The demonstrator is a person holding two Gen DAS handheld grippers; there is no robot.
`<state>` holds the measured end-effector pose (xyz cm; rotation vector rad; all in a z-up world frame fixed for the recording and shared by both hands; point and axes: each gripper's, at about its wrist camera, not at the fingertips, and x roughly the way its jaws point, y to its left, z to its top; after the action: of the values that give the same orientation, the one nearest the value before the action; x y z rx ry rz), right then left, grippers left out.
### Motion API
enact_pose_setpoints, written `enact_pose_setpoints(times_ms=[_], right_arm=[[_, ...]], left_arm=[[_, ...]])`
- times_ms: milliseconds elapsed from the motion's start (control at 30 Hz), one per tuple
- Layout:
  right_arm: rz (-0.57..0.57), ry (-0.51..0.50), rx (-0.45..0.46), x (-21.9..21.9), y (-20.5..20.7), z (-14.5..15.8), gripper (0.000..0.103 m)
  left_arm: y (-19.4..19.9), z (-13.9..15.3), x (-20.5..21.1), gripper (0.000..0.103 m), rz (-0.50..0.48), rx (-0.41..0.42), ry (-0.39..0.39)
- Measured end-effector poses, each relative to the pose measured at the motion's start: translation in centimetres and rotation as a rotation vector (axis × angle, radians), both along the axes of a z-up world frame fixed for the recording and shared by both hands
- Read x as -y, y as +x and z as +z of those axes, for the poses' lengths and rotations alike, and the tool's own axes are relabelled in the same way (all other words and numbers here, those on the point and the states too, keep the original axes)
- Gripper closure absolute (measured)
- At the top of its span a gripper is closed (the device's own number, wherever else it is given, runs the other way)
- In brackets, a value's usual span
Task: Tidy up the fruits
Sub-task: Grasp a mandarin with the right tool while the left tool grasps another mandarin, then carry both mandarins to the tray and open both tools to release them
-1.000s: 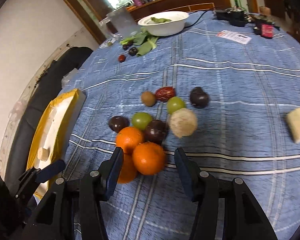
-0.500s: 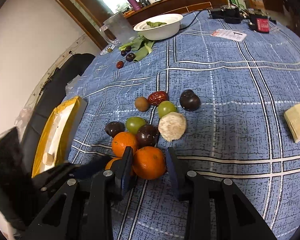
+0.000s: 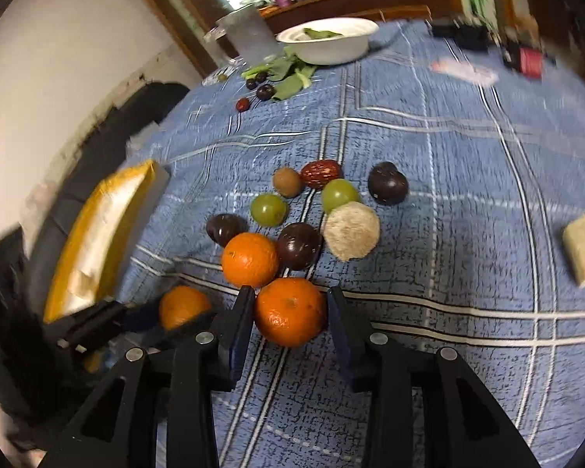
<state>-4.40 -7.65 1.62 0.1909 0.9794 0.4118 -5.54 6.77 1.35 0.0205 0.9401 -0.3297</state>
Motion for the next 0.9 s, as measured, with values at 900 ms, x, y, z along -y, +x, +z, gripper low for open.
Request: enact_pose_setpoints(times_ms=[900], right_arm=[[0.301,0.007,0.153,-18.6,-6.1,4.8,0.064]], left_arm=[[-6.4,3.6,-22.5,0.071,0.499,0.07,0.0]])
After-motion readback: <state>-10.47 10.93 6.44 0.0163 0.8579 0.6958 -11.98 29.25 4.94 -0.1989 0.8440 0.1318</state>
